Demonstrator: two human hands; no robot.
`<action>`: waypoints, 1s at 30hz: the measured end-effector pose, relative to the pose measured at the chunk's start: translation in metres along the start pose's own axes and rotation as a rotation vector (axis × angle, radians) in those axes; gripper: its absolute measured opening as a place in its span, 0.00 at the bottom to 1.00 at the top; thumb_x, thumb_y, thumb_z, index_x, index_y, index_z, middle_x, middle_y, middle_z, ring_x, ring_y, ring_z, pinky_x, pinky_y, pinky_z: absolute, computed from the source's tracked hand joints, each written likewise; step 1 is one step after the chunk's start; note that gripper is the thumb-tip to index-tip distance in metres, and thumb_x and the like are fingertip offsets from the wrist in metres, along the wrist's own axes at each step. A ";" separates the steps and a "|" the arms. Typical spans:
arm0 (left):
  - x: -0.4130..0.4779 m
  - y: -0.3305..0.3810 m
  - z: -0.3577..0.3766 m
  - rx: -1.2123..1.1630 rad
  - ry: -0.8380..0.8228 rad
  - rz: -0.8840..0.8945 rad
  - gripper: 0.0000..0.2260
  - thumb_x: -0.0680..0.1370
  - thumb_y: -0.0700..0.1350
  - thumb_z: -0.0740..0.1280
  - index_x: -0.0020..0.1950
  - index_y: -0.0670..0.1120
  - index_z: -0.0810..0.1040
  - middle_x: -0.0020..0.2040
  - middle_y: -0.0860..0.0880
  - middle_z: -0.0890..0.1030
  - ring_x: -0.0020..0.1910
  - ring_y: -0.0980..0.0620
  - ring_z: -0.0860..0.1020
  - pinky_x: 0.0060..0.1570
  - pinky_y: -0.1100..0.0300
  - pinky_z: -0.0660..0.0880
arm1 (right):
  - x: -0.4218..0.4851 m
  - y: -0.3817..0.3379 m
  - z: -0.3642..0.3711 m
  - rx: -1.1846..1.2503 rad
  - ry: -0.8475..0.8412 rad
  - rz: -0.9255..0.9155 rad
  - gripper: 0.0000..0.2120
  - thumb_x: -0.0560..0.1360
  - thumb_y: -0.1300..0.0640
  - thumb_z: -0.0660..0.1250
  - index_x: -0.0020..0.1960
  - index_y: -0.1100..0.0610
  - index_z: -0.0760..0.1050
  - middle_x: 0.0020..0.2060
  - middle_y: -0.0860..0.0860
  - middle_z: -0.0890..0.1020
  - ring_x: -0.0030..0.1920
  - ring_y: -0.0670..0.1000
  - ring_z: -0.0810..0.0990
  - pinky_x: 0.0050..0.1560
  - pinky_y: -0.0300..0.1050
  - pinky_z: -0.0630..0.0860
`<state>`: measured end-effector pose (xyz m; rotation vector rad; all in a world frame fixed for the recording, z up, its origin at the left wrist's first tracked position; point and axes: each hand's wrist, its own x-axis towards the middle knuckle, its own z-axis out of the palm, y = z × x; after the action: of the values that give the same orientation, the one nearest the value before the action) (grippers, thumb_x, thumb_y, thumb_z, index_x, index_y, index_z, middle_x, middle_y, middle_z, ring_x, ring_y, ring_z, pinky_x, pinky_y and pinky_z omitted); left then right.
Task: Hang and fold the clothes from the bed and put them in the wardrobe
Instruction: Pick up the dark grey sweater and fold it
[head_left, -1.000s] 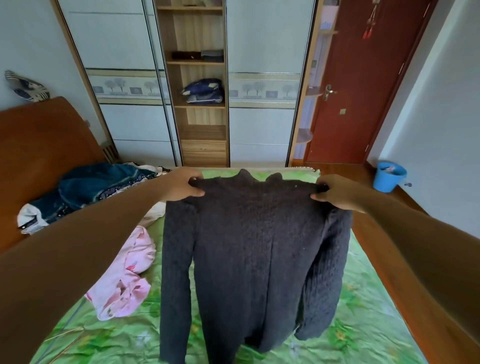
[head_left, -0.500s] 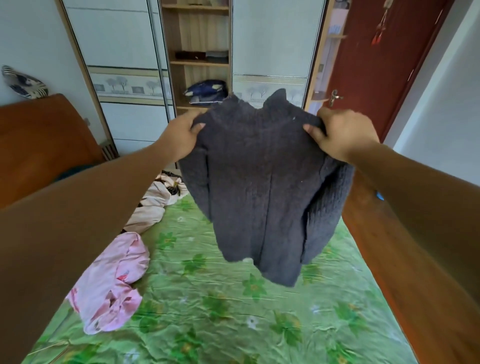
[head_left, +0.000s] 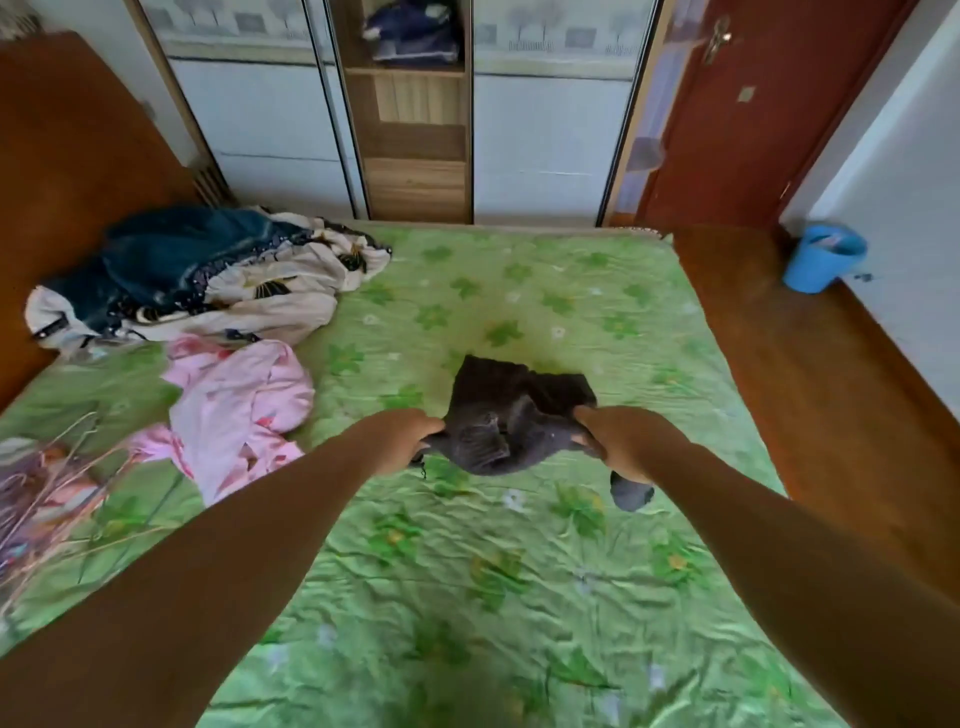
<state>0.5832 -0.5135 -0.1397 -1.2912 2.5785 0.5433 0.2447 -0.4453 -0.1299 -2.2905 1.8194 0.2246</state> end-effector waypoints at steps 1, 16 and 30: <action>-0.006 0.000 0.032 0.008 -0.065 -0.009 0.12 0.81 0.42 0.65 0.64 0.45 0.76 0.57 0.42 0.79 0.55 0.41 0.79 0.52 0.51 0.75 | -0.007 -0.005 0.034 -0.001 -0.061 -0.002 0.16 0.84 0.44 0.55 0.67 0.52 0.66 0.54 0.57 0.79 0.51 0.62 0.80 0.47 0.54 0.77; -0.052 0.049 0.310 0.267 -0.815 0.060 0.32 0.79 0.36 0.60 0.77 0.63 0.60 0.69 0.46 0.74 0.64 0.42 0.76 0.56 0.47 0.75 | -0.104 -0.087 0.315 -0.105 -0.753 -0.159 0.21 0.77 0.58 0.60 0.68 0.45 0.68 0.59 0.54 0.80 0.59 0.59 0.80 0.50 0.52 0.70; 0.016 0.052 0.404 0.187 -0.430 0.042 0.18 0.82 0.44 0.62 0.72 0.49 0.67 0.68 0.43 0.66 0.61 0.41 0.73 0.49 0.45 0.77 | -0.066 -0.056 0.421 0.023 -0.501 0.174 0.34 0.80 0.38 0.60 0.80 0.44 0.49 0.80 0.59 0.48 0.79 0.63 0.48 0.68 0.66 0.67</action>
<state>0.5398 -0.3300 -0.5016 -0.9415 2.2413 0.5078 0.2880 -0.2640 -0.5174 -1.8366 1.7304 0.7271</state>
